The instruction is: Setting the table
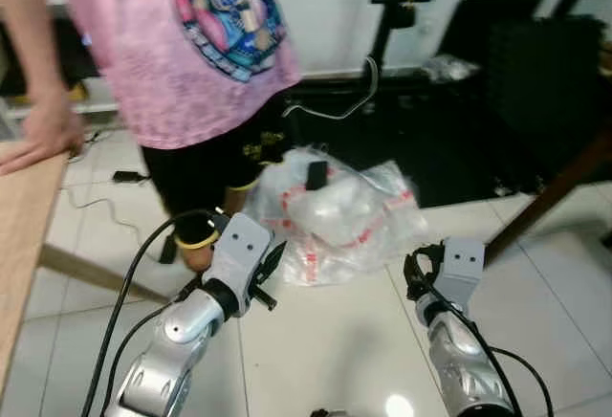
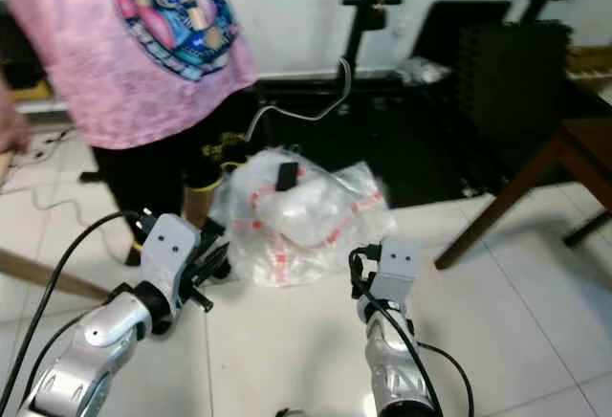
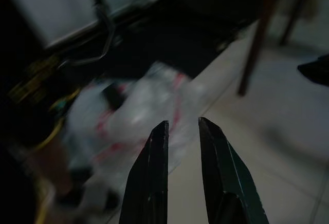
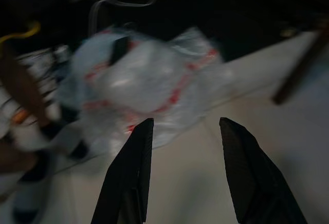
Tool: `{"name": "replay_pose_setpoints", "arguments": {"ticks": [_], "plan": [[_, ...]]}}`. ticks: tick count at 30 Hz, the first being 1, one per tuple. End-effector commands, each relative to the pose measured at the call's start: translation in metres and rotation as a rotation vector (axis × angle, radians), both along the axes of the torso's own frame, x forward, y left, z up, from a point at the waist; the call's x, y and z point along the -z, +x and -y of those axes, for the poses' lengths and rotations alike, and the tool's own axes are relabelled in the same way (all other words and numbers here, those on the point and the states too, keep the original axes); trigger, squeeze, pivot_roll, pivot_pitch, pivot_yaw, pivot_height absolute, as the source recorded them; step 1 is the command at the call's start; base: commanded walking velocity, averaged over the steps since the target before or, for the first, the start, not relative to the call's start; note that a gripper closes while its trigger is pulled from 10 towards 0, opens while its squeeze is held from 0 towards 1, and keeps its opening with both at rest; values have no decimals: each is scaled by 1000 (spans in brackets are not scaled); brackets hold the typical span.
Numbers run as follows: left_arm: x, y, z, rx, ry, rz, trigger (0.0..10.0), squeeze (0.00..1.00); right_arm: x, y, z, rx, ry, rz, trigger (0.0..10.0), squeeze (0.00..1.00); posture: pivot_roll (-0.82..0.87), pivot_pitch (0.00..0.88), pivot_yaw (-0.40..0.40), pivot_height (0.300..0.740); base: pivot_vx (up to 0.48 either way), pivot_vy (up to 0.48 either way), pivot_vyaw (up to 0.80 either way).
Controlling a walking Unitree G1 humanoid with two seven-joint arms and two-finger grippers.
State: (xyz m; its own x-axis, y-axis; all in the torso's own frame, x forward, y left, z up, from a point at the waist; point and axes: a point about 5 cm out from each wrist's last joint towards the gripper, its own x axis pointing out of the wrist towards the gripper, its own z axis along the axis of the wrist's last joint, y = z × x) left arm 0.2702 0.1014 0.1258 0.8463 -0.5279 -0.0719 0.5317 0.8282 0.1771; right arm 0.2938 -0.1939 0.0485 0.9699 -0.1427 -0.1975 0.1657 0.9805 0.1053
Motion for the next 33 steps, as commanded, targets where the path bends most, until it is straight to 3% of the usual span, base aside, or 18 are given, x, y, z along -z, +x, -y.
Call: {"name": "replay_pose_setpoints", "arguments": {"ticks": [1,33], "plan": [[8,-2,-2,-3,24,-28,10000,0,5,-3,2,10,5,-21,10000,0,25,62,21,740,0,0,-800],[1,8,-1,-45,-5,-33,10000,0,-4,5,-6,-12,15,19,10000,0,13,21,20,740,0,0,-800]]}}
